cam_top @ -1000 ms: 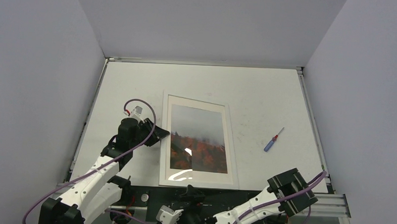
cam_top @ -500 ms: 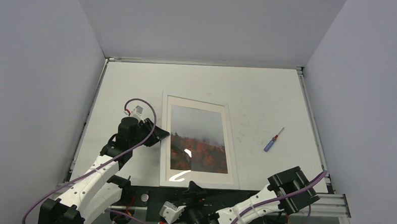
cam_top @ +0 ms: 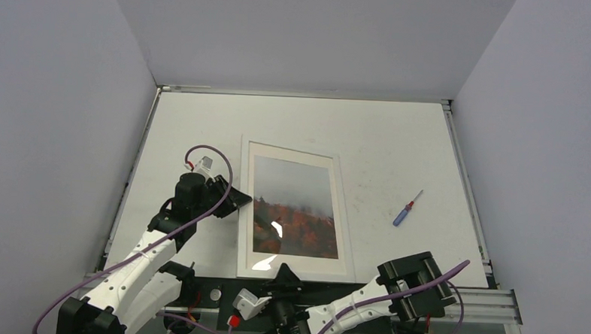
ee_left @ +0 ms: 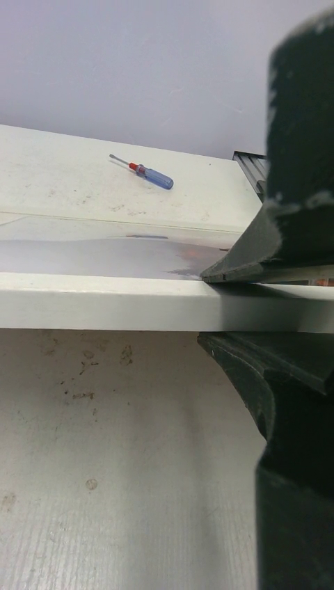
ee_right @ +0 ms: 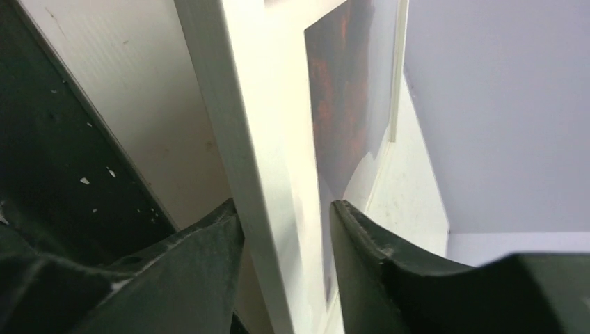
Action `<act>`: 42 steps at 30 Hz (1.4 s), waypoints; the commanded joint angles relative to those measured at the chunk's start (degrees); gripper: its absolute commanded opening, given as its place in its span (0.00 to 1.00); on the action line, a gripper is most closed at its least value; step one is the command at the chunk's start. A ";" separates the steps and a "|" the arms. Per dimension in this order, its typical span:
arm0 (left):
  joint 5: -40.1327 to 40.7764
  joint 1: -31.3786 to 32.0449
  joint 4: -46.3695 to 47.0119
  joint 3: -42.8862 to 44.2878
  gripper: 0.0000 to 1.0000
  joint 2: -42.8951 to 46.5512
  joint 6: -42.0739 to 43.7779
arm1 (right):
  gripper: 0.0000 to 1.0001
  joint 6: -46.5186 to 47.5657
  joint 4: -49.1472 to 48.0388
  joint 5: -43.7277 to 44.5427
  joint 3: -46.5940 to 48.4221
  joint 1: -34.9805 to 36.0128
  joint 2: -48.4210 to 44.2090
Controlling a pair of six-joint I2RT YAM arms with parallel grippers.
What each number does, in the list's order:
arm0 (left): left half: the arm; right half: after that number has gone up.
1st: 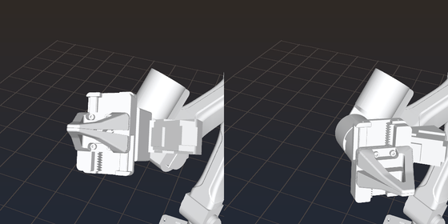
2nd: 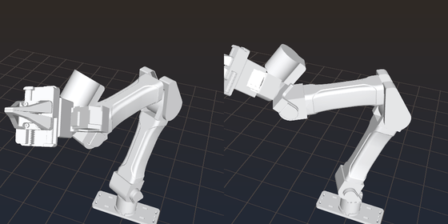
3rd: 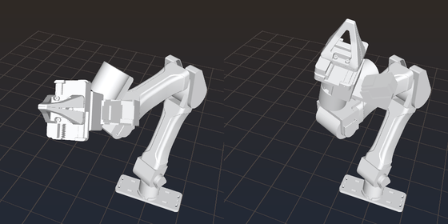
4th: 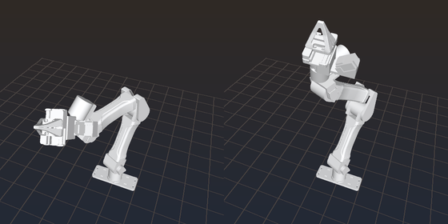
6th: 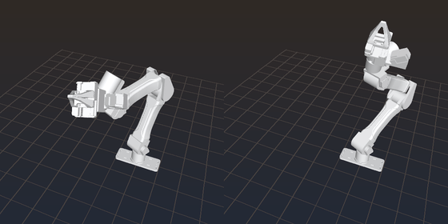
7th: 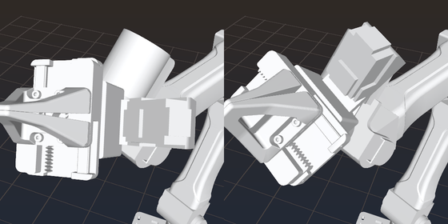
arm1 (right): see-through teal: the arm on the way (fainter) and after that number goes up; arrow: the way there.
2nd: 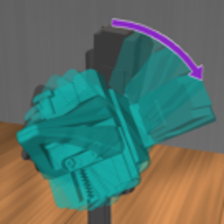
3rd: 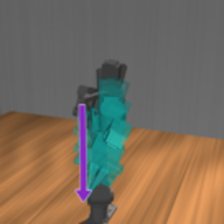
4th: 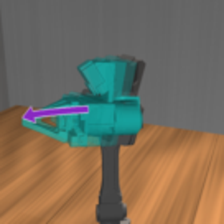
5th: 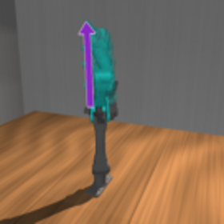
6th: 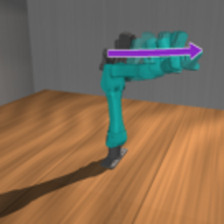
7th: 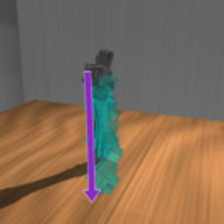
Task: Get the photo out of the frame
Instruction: Turn over the photo frame at the center of the board.
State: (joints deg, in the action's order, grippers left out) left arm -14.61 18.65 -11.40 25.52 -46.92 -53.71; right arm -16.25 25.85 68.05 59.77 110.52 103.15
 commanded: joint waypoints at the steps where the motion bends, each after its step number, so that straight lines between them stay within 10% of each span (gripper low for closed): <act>1: -0.45 -0.20 -3.28 1.73 0.00 -0.38 2.08 | 0.42 0.96 0.09 3.72 -0.33 -1.14 -1.50; 11: -2.84 -0.29 0.42 0.94 0.00 0.13 1.78 | 0.15 -0.24 -2.77 5.47 -1.15 -1.05 -3.37; 21: -5.80 -0.29 9.14 -2.61 0.42 -0.84 -1.40 | 0.04 4.24 -10.58 3.00 -4.14 -0.39 -7.16; 42: -7.78 -0.28 18.50 -5.57 0.39 -3.61 -4.94 | 0.03 3.15 -12.77 3.59 -5.77 0.22 -8.98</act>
State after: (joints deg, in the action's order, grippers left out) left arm -21.30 18.33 2.90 19.75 -51.99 -57.76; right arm -9.82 17.76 67.66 54.19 110.34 99.26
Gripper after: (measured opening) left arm 0.410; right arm 0.290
